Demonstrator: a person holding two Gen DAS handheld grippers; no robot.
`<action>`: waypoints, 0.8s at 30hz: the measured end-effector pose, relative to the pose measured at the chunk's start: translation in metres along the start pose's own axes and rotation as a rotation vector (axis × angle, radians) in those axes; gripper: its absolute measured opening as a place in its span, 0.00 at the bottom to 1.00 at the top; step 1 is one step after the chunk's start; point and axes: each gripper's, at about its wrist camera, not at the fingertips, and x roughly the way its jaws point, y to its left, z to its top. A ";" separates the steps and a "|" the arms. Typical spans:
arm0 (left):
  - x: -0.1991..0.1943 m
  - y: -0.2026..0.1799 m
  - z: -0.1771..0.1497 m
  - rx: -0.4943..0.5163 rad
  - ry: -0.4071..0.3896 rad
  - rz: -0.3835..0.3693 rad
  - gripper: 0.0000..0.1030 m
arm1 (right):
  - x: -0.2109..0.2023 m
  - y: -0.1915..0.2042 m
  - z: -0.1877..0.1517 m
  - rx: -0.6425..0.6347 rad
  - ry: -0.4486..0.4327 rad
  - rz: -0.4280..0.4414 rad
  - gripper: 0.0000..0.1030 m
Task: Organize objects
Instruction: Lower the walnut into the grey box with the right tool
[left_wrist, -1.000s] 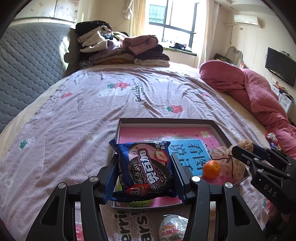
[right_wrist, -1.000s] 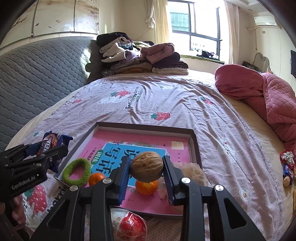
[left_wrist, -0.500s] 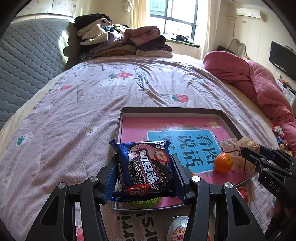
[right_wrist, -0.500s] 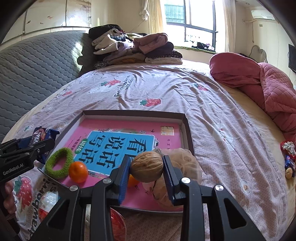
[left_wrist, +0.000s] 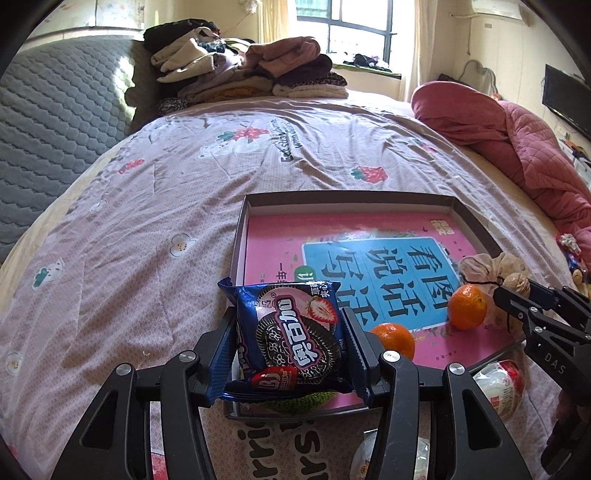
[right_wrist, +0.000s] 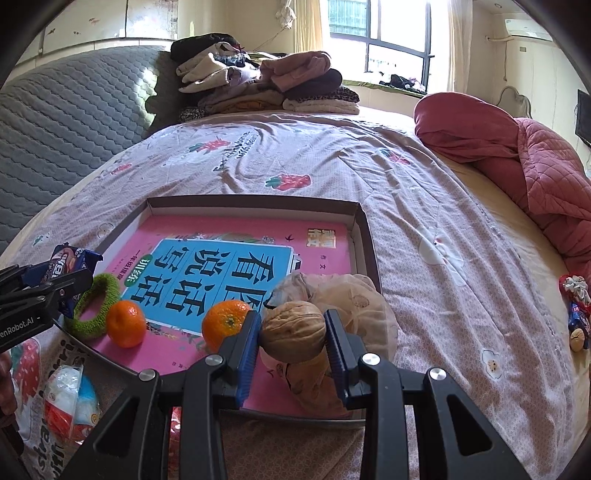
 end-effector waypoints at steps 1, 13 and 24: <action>0.001 0.000 0.000 0.001 0.002 0.001 0.53 | 0.001 0.000 -0.001 -0.002 0.001 0.000 0.34; 0.009 -0.001 -0.005 0.009 0.022 0.013 0.54 | 0.001 0.004 -0.004 -0.027 0.001 -0.014 0.34; 0.013 -0.003 -0.007 0.017 0.029 0.015 0.54 | 0.007 0.004 -0.003 -0.037 0.015 -0.021 0.34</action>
